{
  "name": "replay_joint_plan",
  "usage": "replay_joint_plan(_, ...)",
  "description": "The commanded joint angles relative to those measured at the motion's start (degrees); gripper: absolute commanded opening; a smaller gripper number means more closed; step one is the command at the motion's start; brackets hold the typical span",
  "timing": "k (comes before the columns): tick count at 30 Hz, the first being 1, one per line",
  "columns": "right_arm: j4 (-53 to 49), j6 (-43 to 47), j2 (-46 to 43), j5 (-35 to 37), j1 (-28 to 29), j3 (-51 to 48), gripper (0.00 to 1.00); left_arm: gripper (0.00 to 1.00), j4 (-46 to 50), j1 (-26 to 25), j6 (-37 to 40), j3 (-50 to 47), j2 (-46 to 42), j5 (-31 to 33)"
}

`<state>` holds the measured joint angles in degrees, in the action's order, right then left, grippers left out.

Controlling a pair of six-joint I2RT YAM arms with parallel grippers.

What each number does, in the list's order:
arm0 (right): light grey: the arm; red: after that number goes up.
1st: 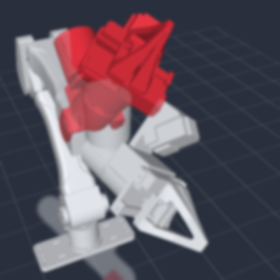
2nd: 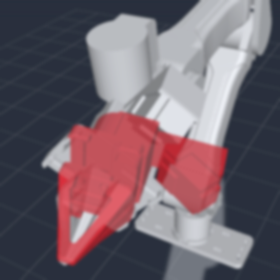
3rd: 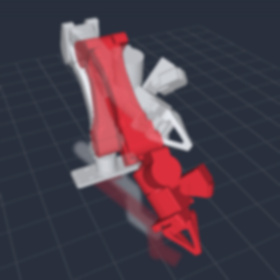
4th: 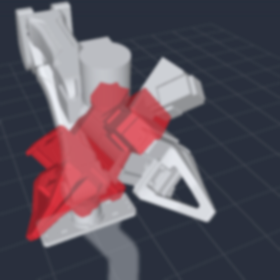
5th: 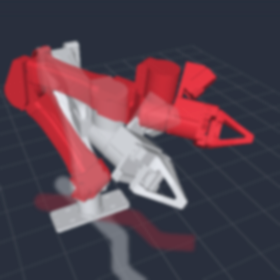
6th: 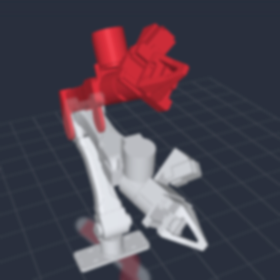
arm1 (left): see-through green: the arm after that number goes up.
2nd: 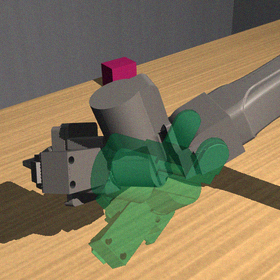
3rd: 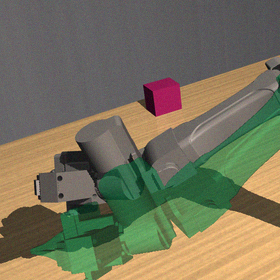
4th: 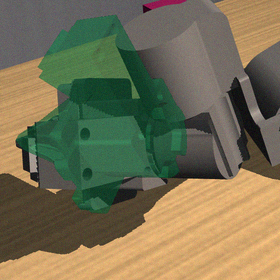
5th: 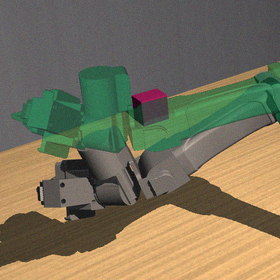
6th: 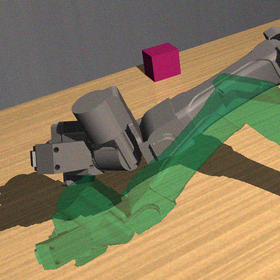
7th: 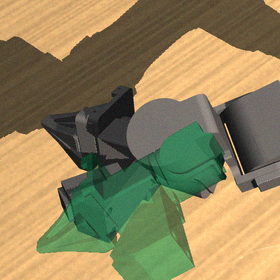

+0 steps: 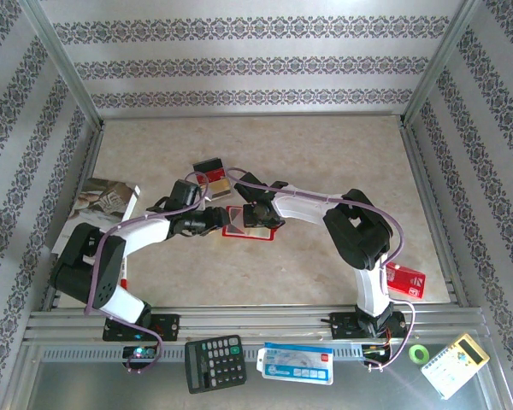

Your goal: Take the credit cards out of the card holder

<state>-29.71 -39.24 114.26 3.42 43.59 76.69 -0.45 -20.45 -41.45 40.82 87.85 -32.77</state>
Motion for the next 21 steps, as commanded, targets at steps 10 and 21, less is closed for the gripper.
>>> replay_joint_plan(10, 1.84, -1.81, 1.23, -2.61, -0.66, -3.72, 0.45, 0.31, -10.72, -1.21, -7.16, -0.04, 6.08, -0.73)
replay_joint_plan(21, 3.77, -1.63, 0.53, -3.96, -1.34, -5.14, 0.44, 0.27, -11.30, -1.26, -8.65, 0.05, 8.86, -1.85)
